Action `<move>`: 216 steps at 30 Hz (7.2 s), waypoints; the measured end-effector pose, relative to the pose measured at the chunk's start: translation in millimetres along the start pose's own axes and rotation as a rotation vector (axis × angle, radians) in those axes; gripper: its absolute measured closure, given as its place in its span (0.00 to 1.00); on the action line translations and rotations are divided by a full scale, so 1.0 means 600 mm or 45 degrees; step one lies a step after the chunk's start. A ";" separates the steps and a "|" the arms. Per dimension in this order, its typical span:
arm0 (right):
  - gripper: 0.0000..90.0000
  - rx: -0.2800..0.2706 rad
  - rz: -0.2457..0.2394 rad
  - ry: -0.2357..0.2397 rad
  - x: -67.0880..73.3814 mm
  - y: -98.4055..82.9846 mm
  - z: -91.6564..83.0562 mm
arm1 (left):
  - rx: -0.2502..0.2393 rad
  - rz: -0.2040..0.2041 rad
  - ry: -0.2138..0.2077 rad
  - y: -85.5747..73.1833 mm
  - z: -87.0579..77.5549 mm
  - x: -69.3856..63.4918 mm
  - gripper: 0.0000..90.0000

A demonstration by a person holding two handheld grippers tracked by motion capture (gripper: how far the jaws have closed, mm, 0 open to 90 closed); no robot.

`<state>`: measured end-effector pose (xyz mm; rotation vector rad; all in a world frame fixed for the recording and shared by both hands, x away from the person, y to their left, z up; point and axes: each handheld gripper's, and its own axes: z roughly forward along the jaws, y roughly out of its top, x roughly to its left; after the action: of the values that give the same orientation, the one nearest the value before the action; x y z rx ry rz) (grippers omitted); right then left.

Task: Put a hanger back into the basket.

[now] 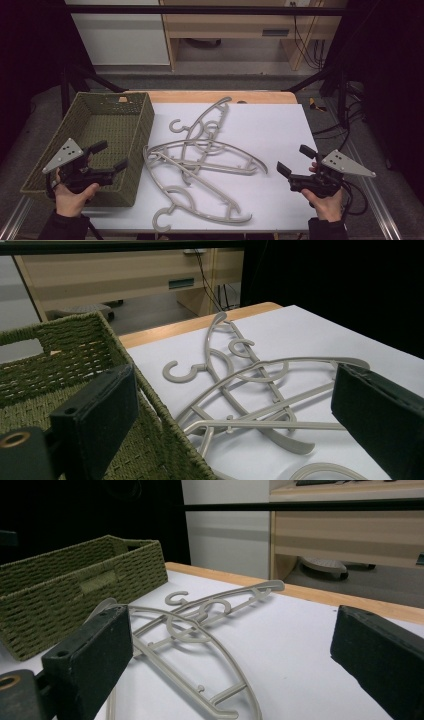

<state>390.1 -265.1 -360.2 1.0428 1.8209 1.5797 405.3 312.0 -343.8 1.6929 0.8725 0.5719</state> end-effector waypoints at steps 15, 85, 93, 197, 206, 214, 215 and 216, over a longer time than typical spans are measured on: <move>0.04 0.081 -0.055 0.043 0.027 0.006 0.016 | -0.012 -0.009 0.017 0.001 -0.005 0.005 0.05; 0.90 1.186 -0.491 0.552 0.313 -0.142 0.273 | 0.007 0.014 0.005 0.003 -0.002 0.001 0.06; 0.91 1.158 -0.469 0.588 0.310 -0.136 0.269 | 0.014 0.022 0.002 0.003 -0.001 -0.001 0.06; 0.91 0.953 -0.284 1.003 0.159 -0.013 0.135 | 0.410 1.589 -0.221 -0.054 0.108 -0.253 0.85; 0.90 0.860 -0.295 0.985 0.149 -0.005 0.123 | 0.457 1.485 -0.255 -0.046 0.106 -0.258 0.90; 0.79 0.738 -0.280 0.822 0.135 0.005 0.115 | 0.511 1.263 -0.227 -0.026 0.110 -0.263 0.91; 0.78 0.716 -0.271 0.795 0.132 0.007 0.115 | 0.514 1.234 -0.220 -0.026 0.111 -0.263 0.91; 0.78 0.695 -0.272 0.774 0.130 0.008 0.114 | 0.521 1.215 -0.217 -0.025 0.113 -0.263 0.91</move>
<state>400.0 -161.4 -360.9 0.5575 2.7784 1.3879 355.0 149.1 -368.9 2.4768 -0.0120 0.8890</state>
